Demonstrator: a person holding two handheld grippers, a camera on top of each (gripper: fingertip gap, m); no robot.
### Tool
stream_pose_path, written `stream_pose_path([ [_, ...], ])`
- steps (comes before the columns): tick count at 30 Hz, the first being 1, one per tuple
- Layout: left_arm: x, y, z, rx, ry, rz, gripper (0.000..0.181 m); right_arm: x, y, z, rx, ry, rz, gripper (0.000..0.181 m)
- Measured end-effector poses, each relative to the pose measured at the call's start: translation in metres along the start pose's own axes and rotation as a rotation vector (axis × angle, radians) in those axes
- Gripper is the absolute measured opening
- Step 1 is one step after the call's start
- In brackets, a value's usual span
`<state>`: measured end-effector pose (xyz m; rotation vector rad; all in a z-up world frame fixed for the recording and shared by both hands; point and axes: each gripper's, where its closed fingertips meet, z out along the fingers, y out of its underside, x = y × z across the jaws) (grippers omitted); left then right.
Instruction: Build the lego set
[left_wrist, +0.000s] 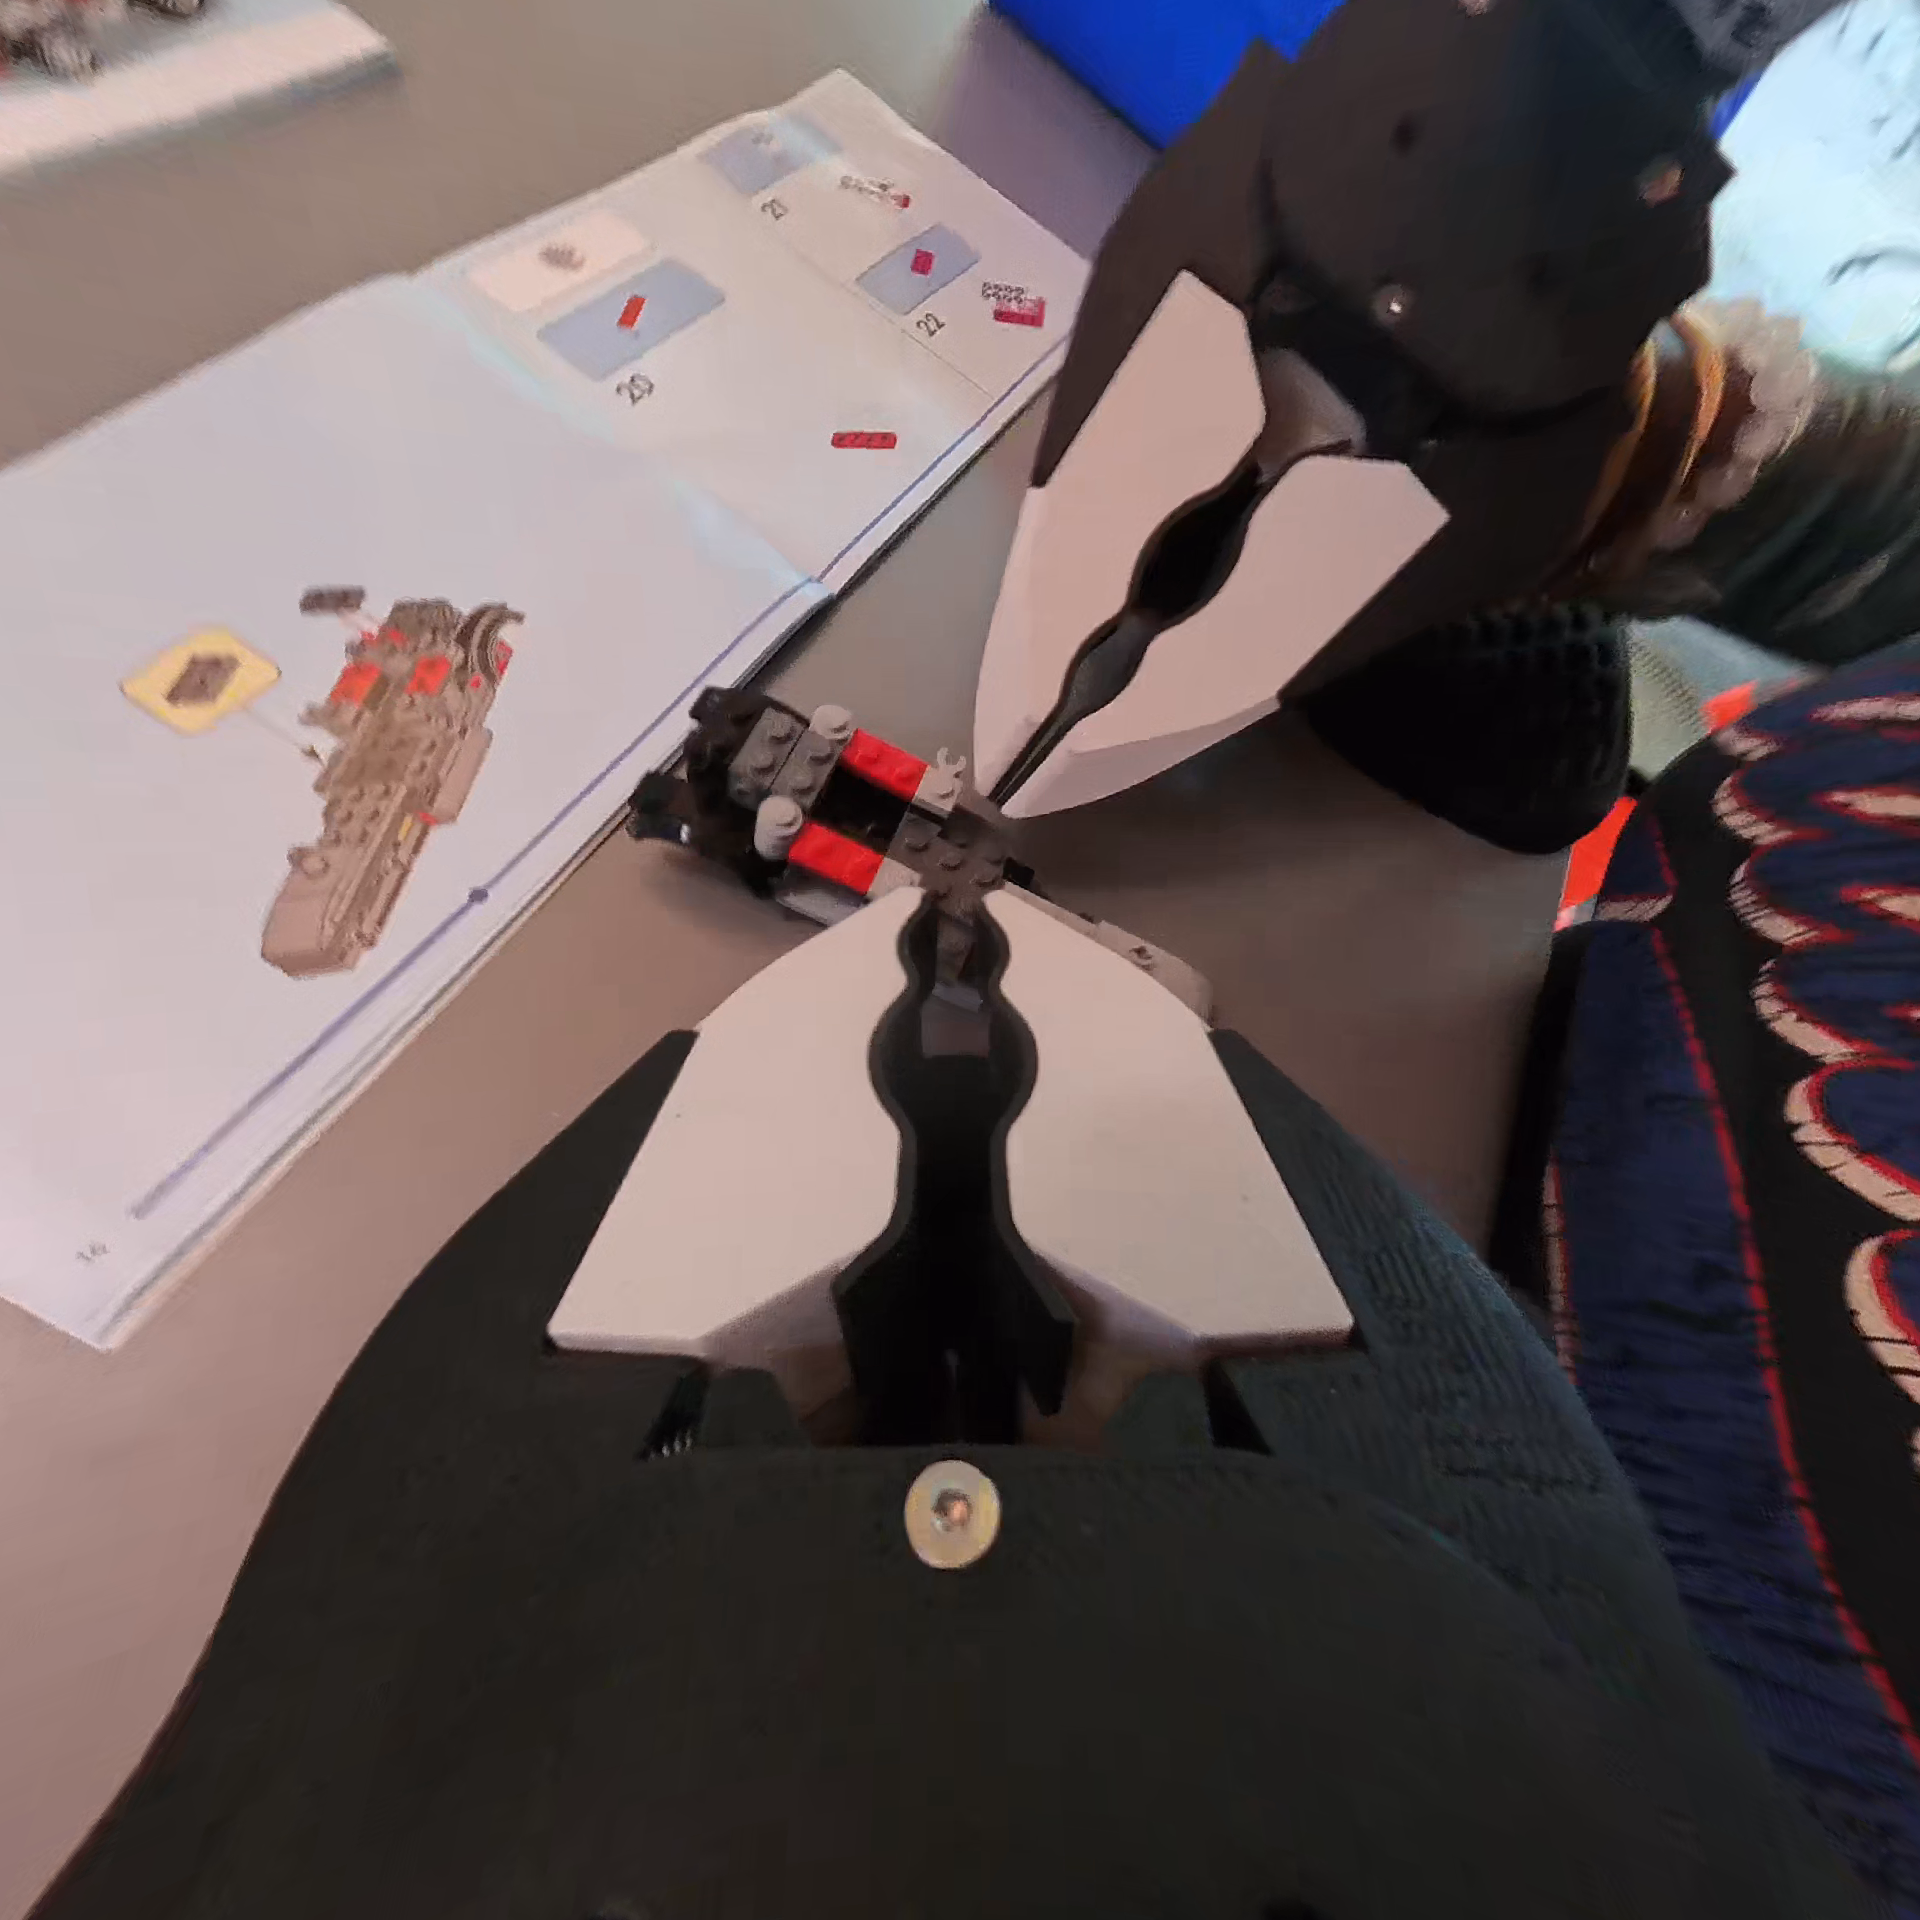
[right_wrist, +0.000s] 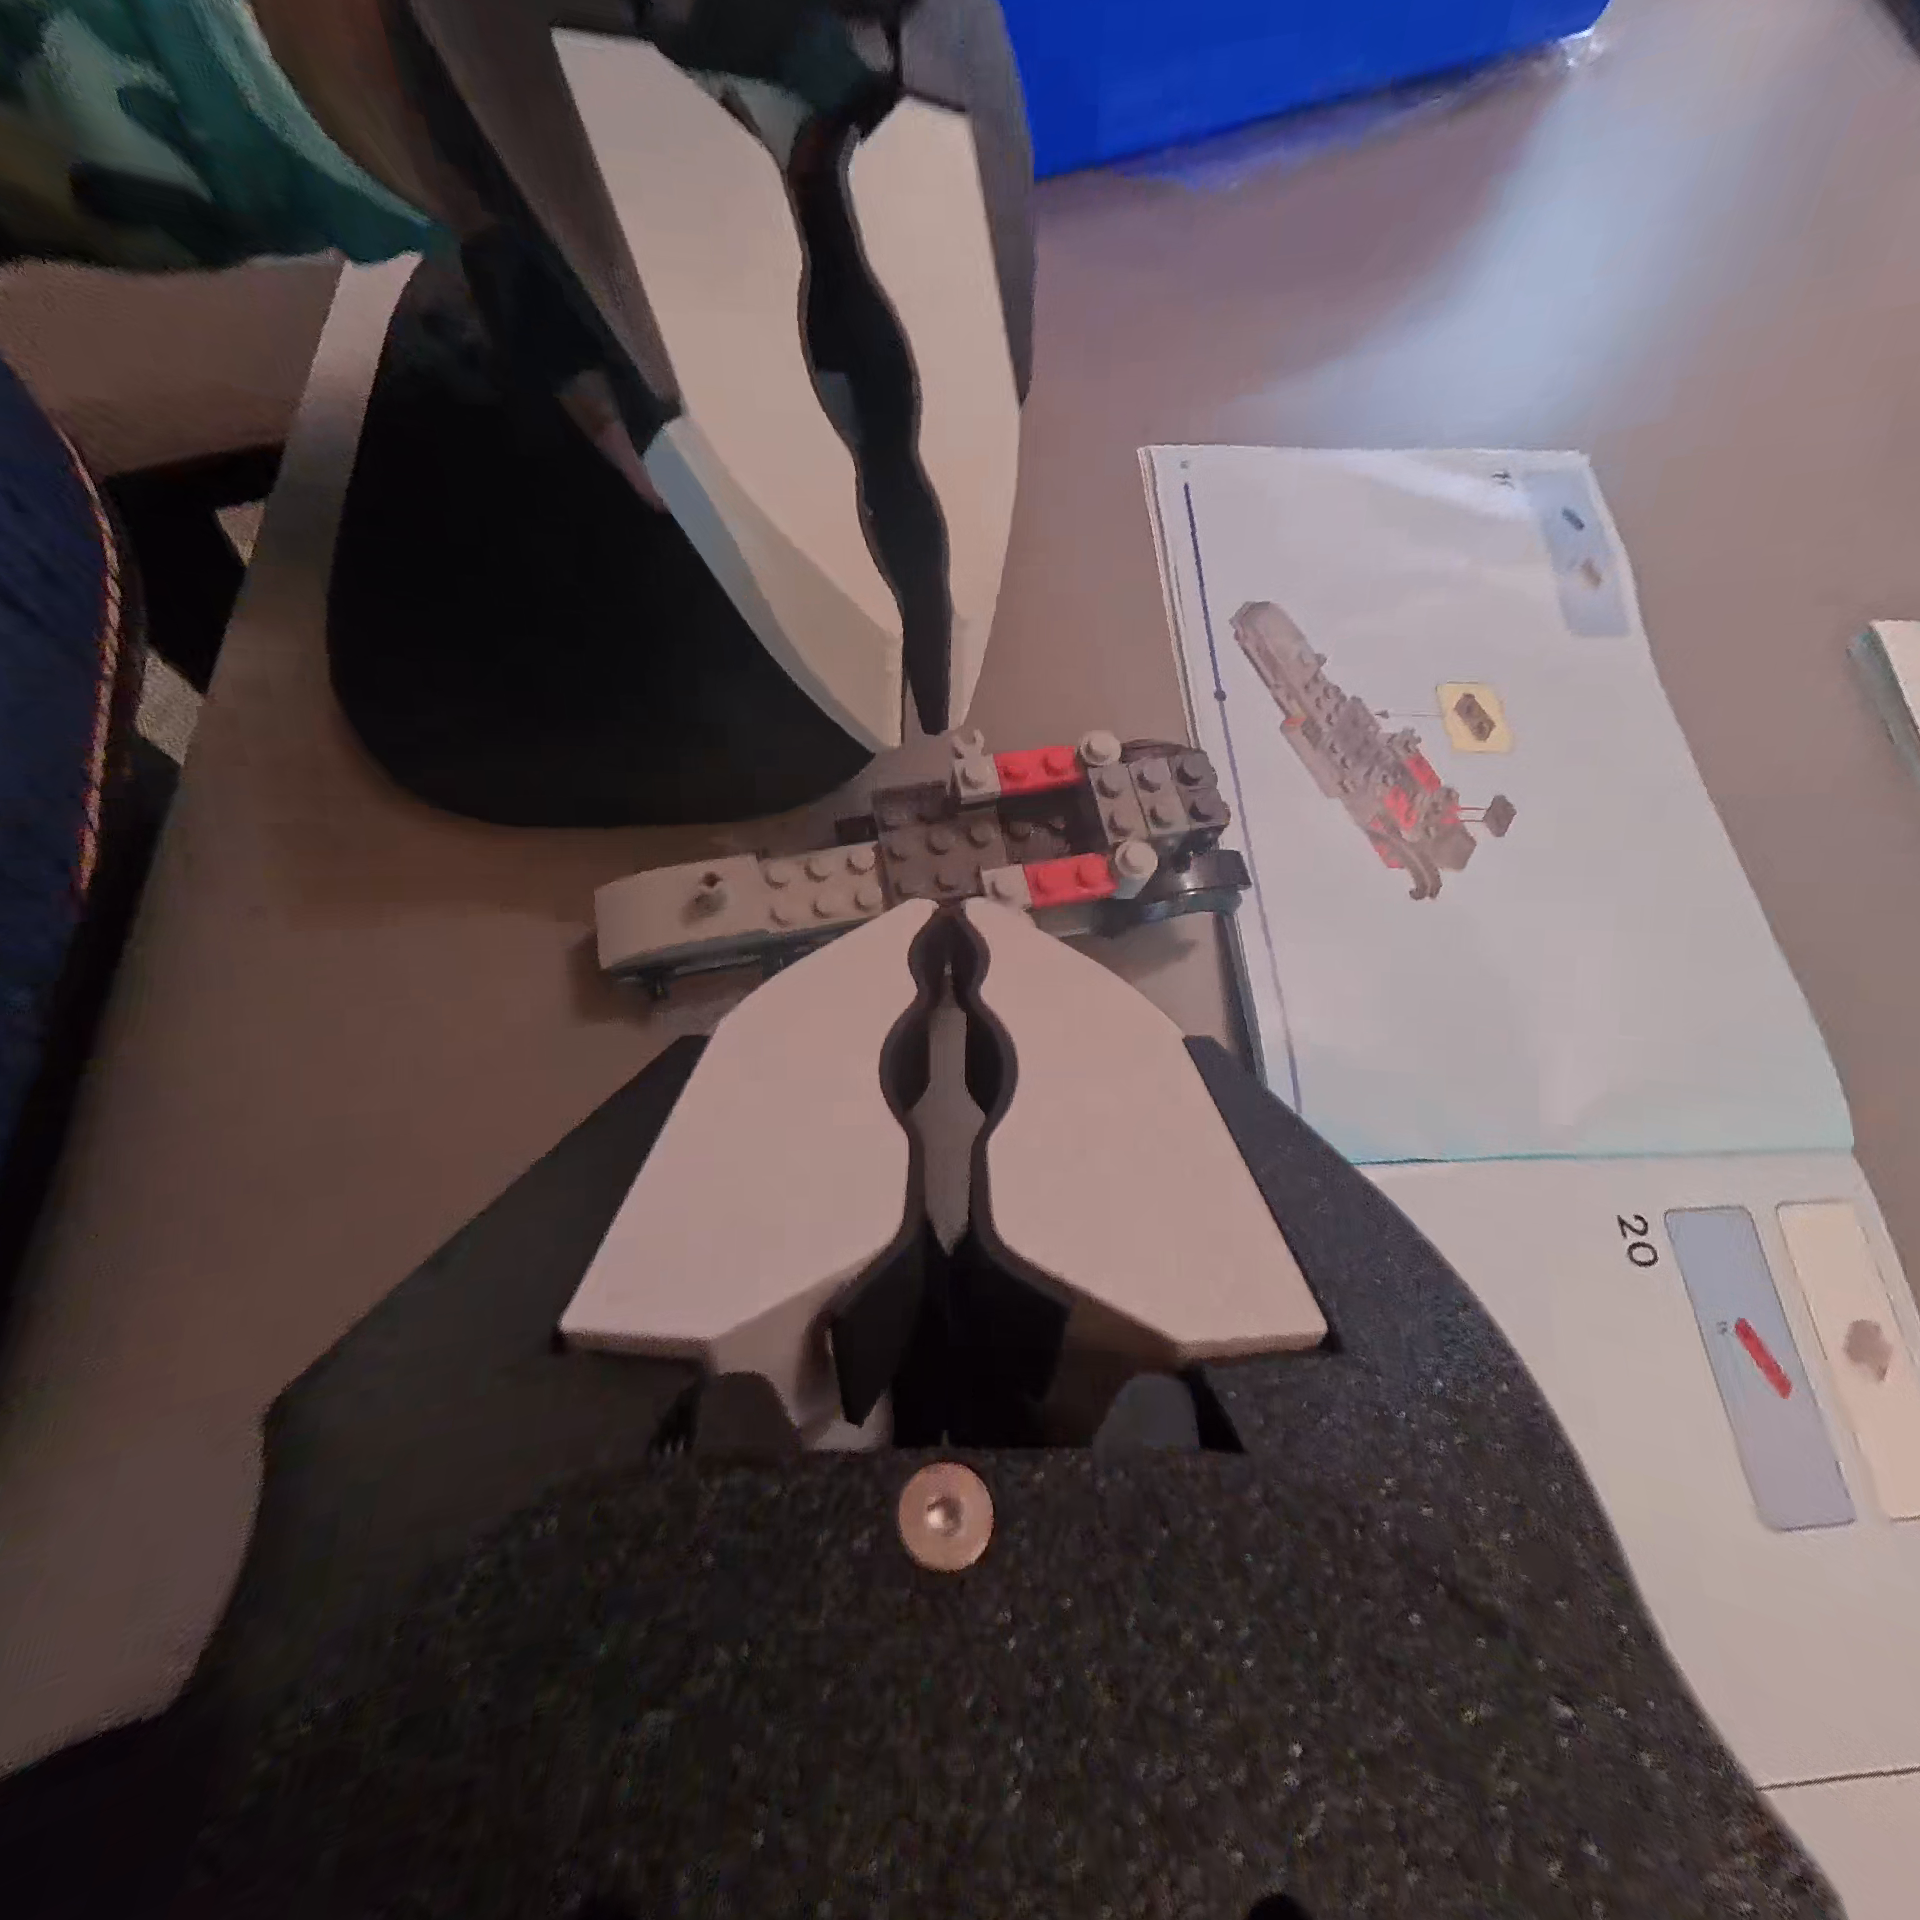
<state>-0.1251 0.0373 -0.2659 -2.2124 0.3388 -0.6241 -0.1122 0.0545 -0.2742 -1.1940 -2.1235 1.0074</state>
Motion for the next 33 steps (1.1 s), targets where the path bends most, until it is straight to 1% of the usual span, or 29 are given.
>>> stream_pose_path([
  [2,0.000,0.002,0.002,-0.036,-0.041,0.115,0.004,-0.001,0.003,0.003,-0.029,-0.013,-0.022,0.001],
  [4,-0.002,0.007,0.007,-0.092,-0.079,0.213,0.003,-0.002,0.002,0.005,-0.025,-0.011,-0.043,0.001],
  [6,-0.002,0.014,0.012,-0.141,-0.079,0.245,0.002,-0.003,0.003,0.006,-0.040,-0.004,-0.055,0.000],
  [9,-0.003,0.014,0.013,-0.141,-0.081,0.228,0.001,-0.004,0.003,0.009,-0.049,0.000,-0.052,0.000],
  [13,-0.003,0.013,0.013,-0.136,-0.070,0.206,0.001,-0.004,0.003,0.010,-0.049,-0.028,0.034,0.000],
  [23,-0.005,0.012,0.014,-0.131,-0.054,0.134,0.001,-0.002,0.004,0.011,-0.050,-0.030,0.191,0.000],
  [33,-0.006,0.012,0.015,-0.139,-0.053,0.064,0.001,-0.002,0.004,0.012,-0.078,-0.028,0.232,0.001],
])
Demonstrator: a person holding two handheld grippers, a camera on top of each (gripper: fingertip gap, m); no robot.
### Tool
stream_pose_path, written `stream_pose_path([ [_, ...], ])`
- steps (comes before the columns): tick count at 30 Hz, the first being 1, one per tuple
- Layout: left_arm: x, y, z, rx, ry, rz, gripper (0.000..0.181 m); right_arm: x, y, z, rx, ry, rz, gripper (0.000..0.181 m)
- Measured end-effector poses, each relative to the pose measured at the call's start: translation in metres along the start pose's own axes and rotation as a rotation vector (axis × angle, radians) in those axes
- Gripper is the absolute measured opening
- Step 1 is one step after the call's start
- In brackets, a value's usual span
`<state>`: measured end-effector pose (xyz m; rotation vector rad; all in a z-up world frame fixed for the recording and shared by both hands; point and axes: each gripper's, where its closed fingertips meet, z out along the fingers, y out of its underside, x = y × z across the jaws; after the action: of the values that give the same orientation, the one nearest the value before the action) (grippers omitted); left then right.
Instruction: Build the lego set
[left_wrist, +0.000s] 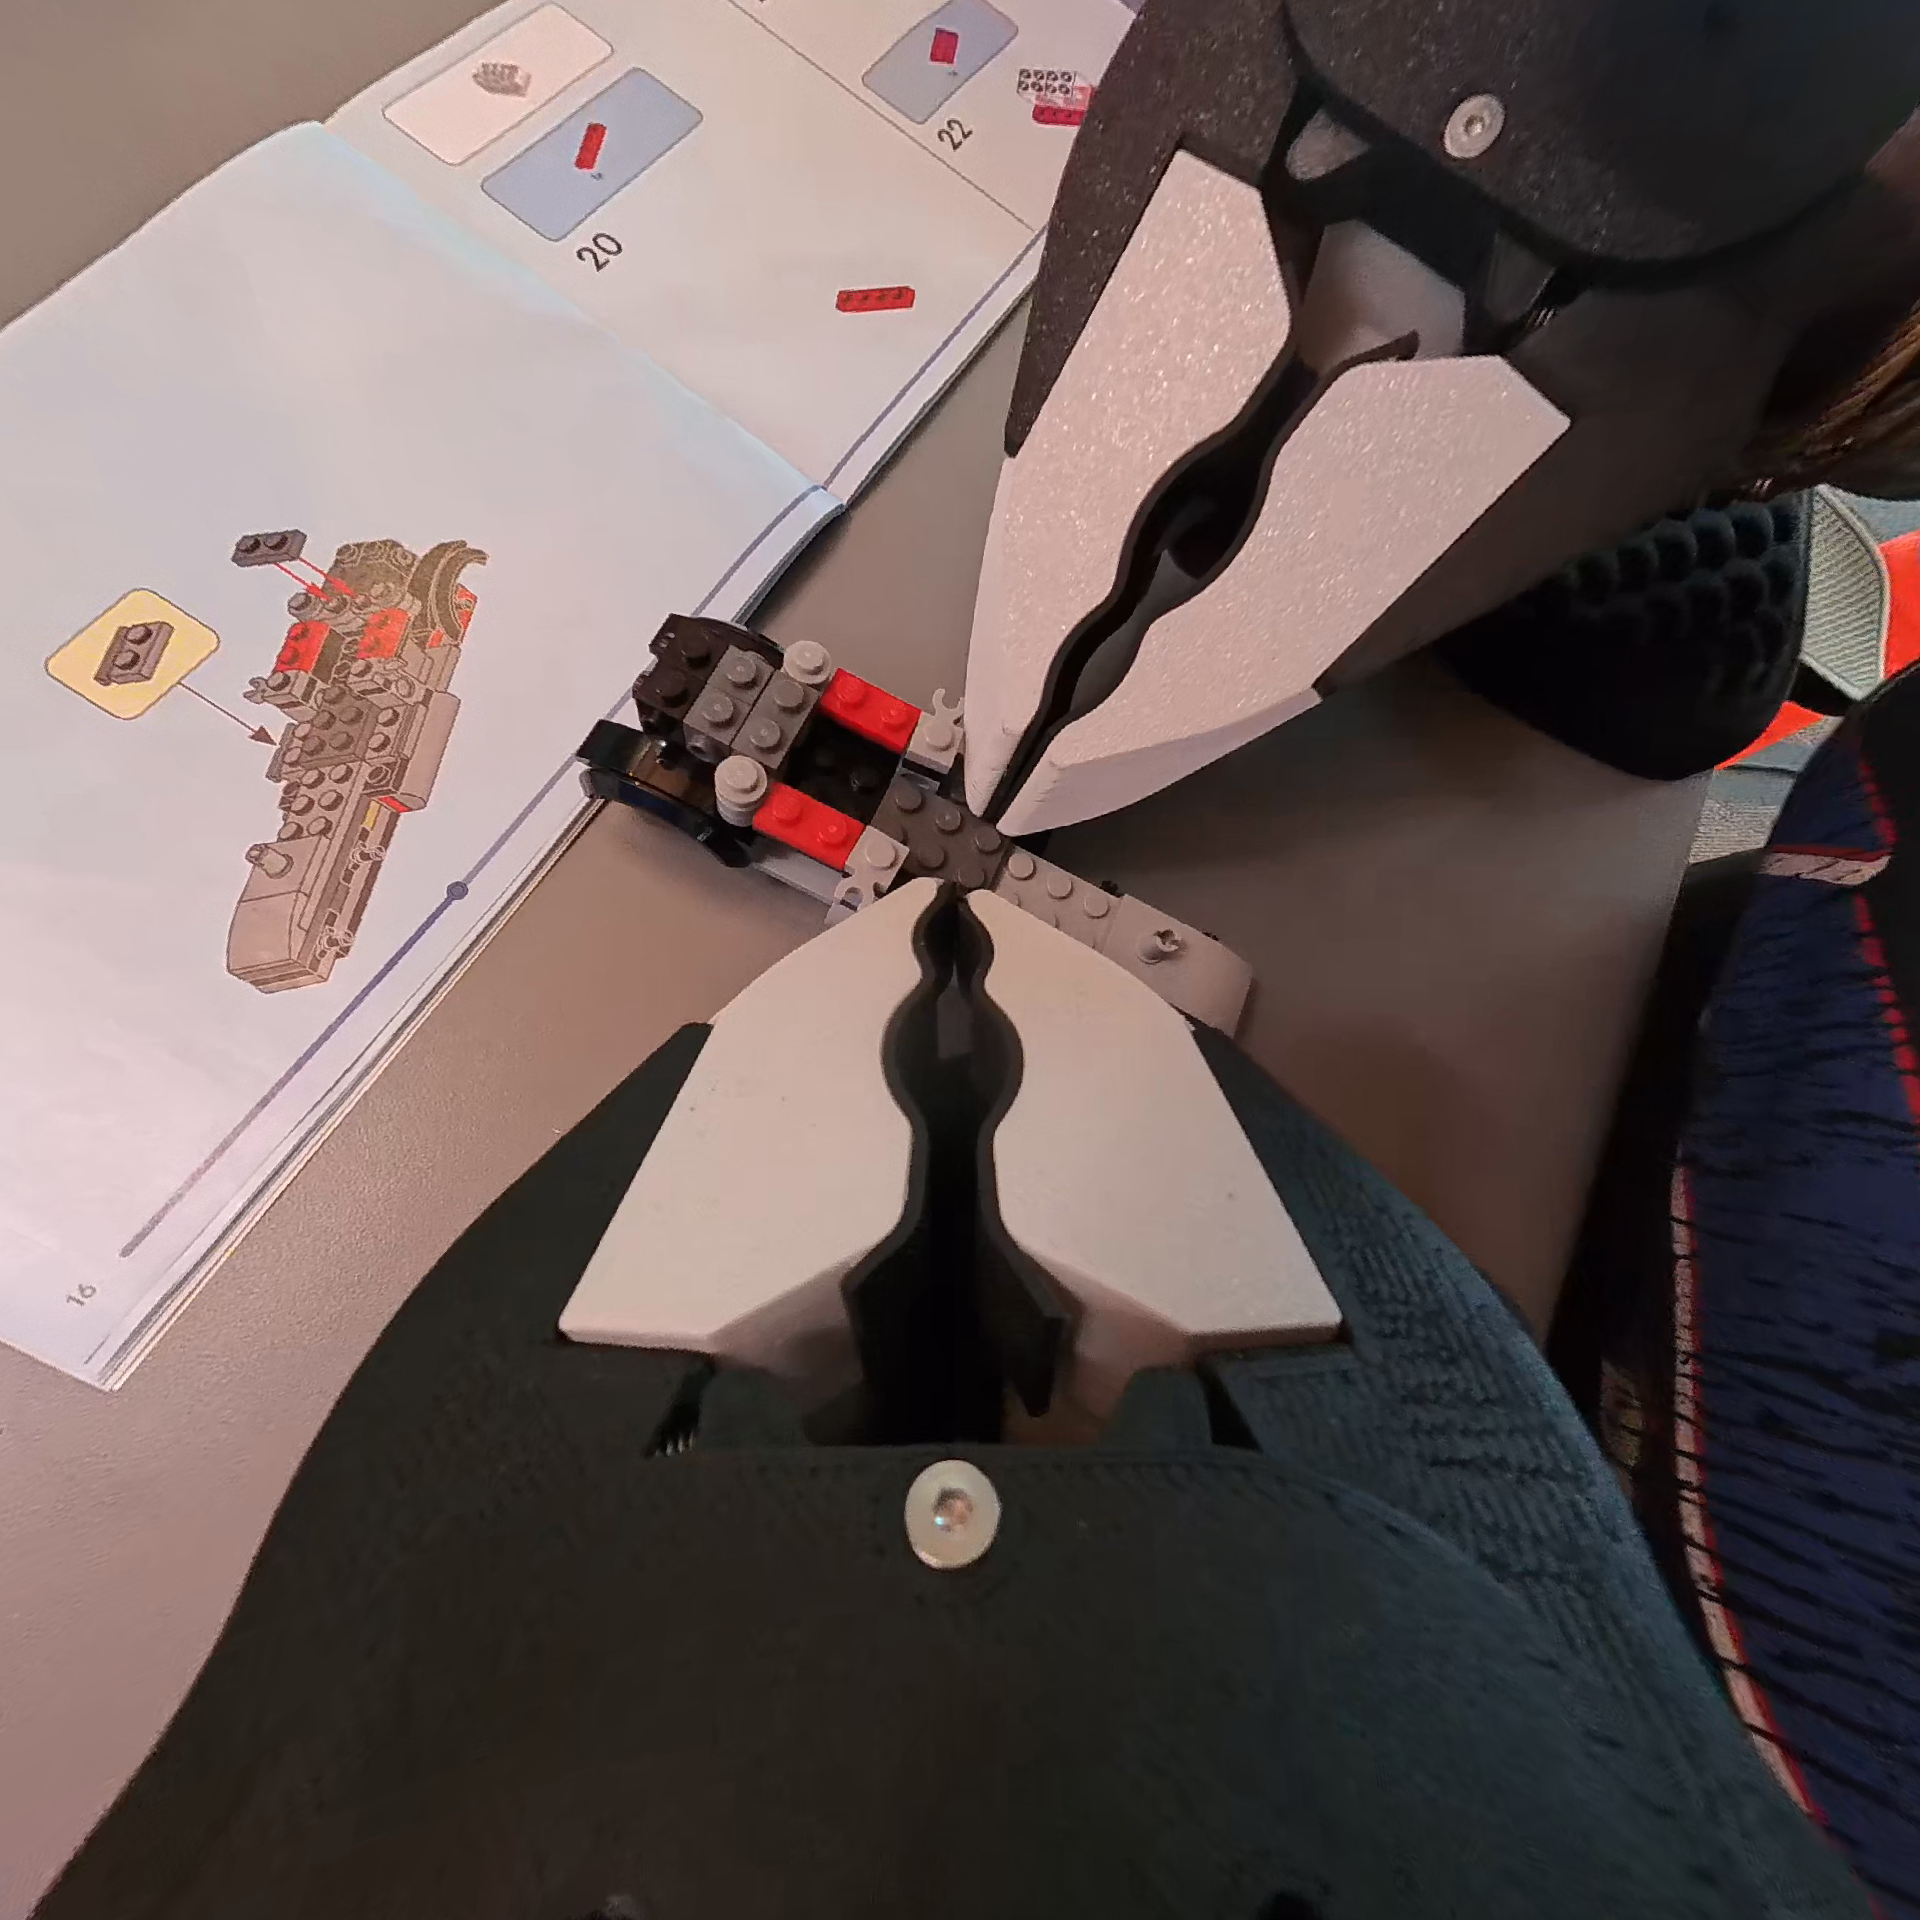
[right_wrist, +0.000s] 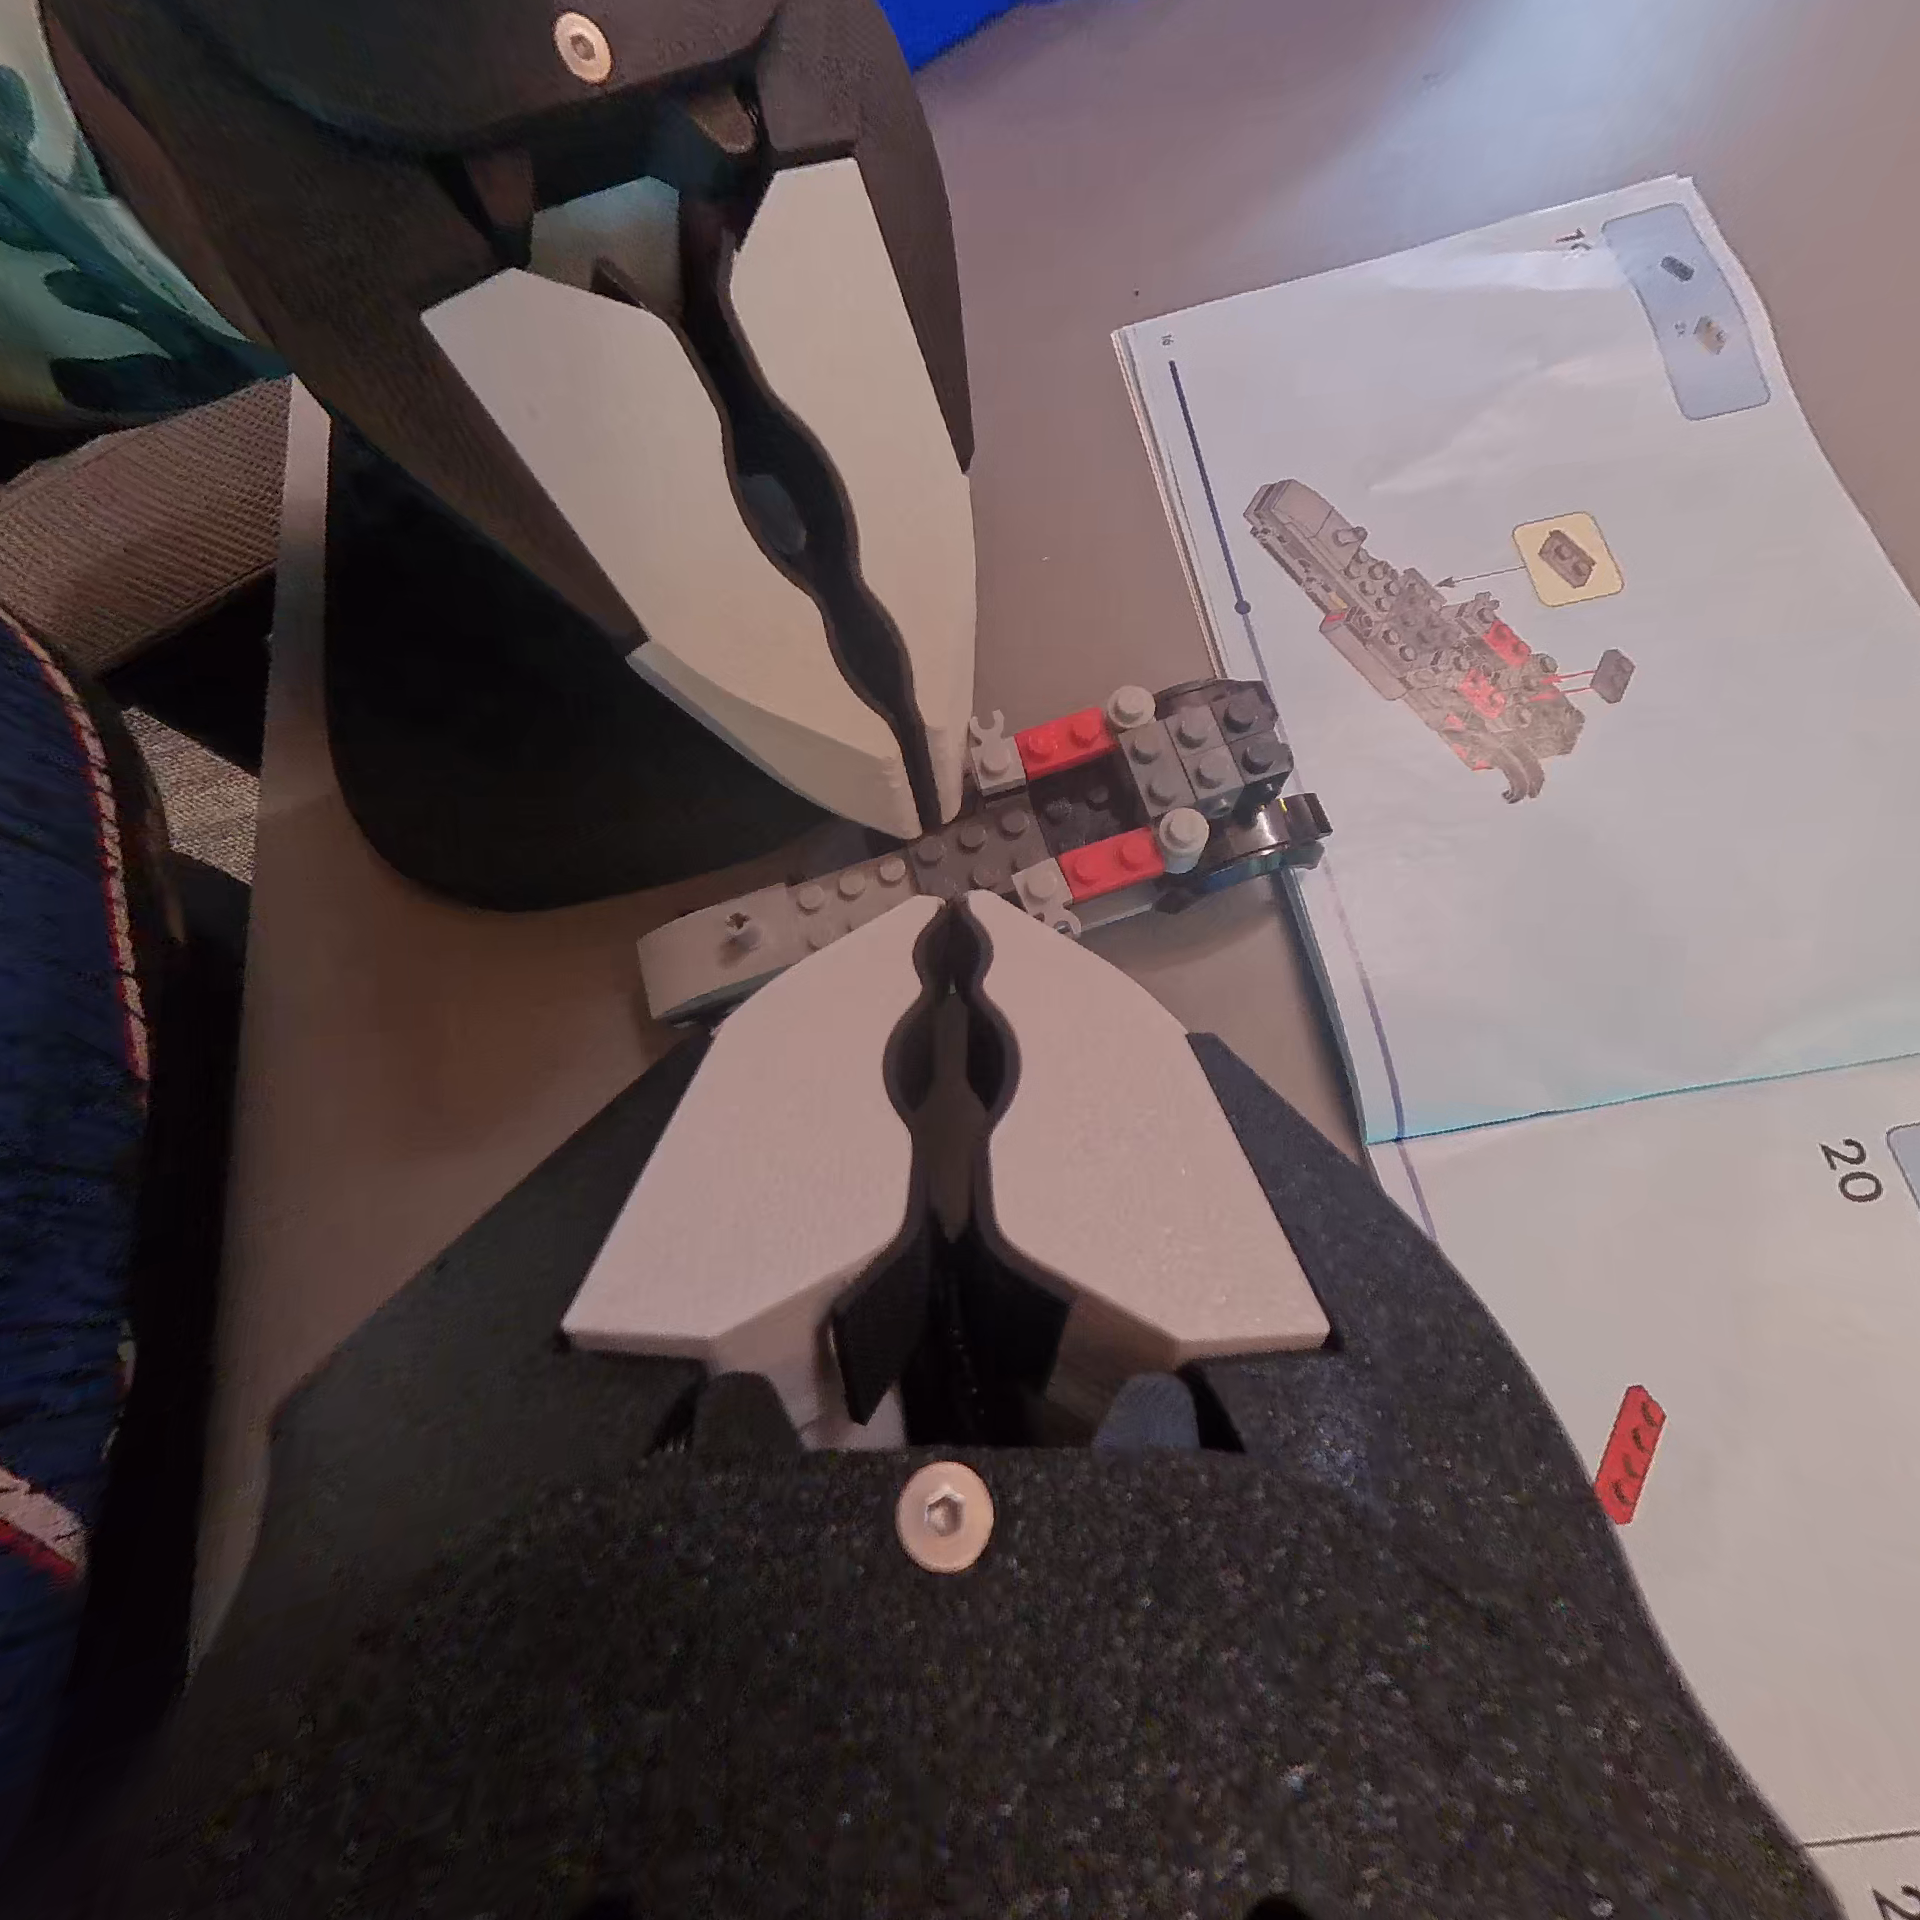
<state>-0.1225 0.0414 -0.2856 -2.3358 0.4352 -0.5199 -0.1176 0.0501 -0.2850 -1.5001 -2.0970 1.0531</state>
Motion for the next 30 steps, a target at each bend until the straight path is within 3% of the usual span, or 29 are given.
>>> stream_pose_path([
  [5,0.001,-0.001,-0.003,0.027,0.000,0.011,0.001,0.001,-0.002,-0.005,0.063,0.051,-0.076,0.006],
  [9,-0.001,-0.016,-0.025,0.168,-0.010,0.007,0.013,-0.001,-0.006,-0.023,0.162,0.041,-0.021,0.019],
  [13,-0.014,-0.003,-0.022,0.087,-0.059,0.034,0.003,0.006,0.001,-0.017,0.145,0.067,-0.023,0.003],
  [20,-0.015,0.010,-0.006,-0.043,-0.010,-0.107,0.009,0.020,0.010,-0.010,0.103,0.011,0.343,0.009],
  [24,-0.016,0.006,-0.004,-0.022,0.060,-0.295,0.009,0.014,0.006,-0.007,0.119,-0.155,0.618,0.028],
  [30,-0.014,-0.001,-0.007,0.035,0.154,-0.398,0.016,0.019,0.009,-0.005,0.152,-0.176,0.711,0.023],
])
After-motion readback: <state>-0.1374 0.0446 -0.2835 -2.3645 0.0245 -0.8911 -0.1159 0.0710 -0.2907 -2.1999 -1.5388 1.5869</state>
